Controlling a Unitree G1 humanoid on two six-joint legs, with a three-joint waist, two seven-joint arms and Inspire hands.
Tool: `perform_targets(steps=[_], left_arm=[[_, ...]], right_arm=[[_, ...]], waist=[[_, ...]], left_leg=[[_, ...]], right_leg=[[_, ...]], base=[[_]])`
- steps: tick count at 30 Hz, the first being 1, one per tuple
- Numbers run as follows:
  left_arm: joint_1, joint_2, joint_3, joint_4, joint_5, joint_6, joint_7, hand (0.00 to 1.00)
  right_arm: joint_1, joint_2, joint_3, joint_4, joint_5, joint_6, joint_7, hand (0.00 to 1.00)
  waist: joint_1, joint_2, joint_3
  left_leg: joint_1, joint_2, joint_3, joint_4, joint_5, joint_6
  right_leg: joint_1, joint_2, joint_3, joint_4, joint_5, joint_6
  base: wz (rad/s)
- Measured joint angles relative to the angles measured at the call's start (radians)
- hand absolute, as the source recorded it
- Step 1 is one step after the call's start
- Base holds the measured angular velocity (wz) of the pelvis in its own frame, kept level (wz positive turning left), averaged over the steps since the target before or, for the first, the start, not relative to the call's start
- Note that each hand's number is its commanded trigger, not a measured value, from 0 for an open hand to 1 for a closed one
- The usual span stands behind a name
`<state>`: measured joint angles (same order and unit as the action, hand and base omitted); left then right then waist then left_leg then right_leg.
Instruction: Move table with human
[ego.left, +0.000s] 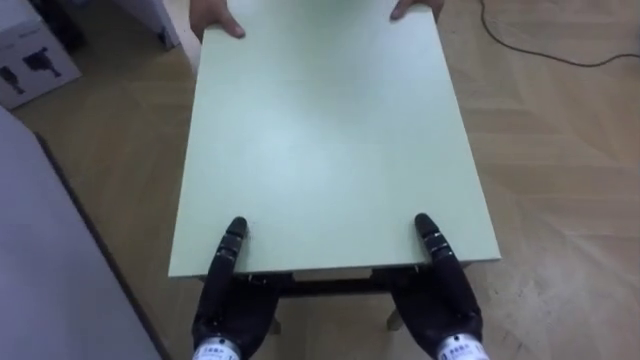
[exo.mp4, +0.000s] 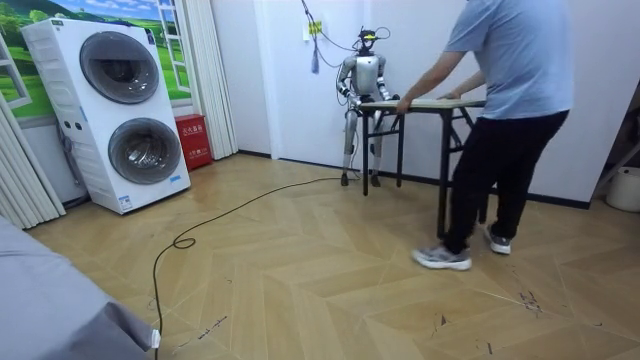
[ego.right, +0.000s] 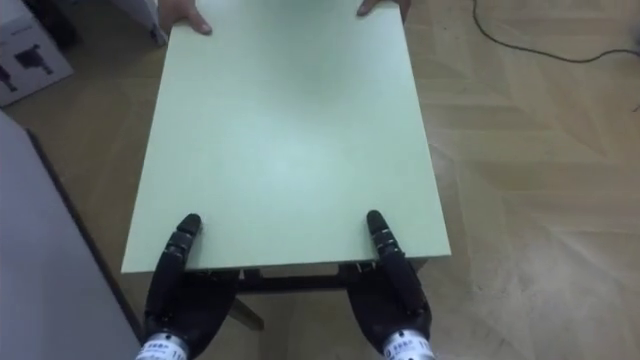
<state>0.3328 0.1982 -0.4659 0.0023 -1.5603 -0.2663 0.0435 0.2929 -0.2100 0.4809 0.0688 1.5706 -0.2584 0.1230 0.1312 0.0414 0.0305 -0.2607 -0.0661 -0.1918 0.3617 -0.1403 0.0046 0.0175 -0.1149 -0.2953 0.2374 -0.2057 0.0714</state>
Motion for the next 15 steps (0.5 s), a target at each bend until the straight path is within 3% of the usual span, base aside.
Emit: perform_targets(steps=[3,6,10,13,15], left_arm=[[0.001,0.001,0.001,-0.001,0.000,0.001,-0.005,1.00],[0.001,0.010,0.001,-0.001,0.001,0.005,-0.005,1.00],[0.011,0.009,0.001,-0.001,0.000,0.003,-0.005,1.00],[0.012,0.005,0.003,-0.001,0.000,0.005,-0.002,1.00],[0.011,-0.004,0.001,-0.001,0.000,0.005,0.004,1.00]], right_arm=[[-0.001,0.000,-0.002,0.000,-0.001,0.000,0.001,1.00],[0.006,0.013,-0.003,0.005,-0.001,0.001,0.001,1.00],[0.004,0.013,-0.007,0.014,-0.001,0.011,0.001,1.00],[0.004,0.009,-0.021,0.015,-0.004,0.023,0.001,1.00],[0.000,0.006,-0.040,0.014,-0.015,0.040,0.001,1.00]], waist=[[-0.019,0.008,-0.0065],[-0.042,0.010,-0.0076],[-0.042,0.018,-0.0103],[-0.045,0.019,-0.0106],[-0.060,0.021,-0.0125]], left_leg=[[-0.024,-0.001,0.000,-0.001,0.025,-0.004],[-0.032,-0.002,0.037,-0.016,0.056,0.001],[-0.047,-0.001,0.071,-0.030,0.089,0.003],[-0.051,-0.003,0.098,-0.097,0.154,0.007],[-0.051,-0.012,0.137,-0.177,0.222,0.010]], right_leg=[[0.020,0.010,-0.069,-0.001,-0.008,-0.011],[0.040,0.018,-0.080,0.002,-0.028,-0.026],[0.051,0.029,-0.102,-0.001,-0.046,-0.036],[0.047,0.034,-0.153,-0.007,-0.050,-0.042],[0.047,0.034,-0.204,-0.032,-0.054,-0.049]], base=[[0.89],[0.99],[0.59],[0.76],[0.80]])
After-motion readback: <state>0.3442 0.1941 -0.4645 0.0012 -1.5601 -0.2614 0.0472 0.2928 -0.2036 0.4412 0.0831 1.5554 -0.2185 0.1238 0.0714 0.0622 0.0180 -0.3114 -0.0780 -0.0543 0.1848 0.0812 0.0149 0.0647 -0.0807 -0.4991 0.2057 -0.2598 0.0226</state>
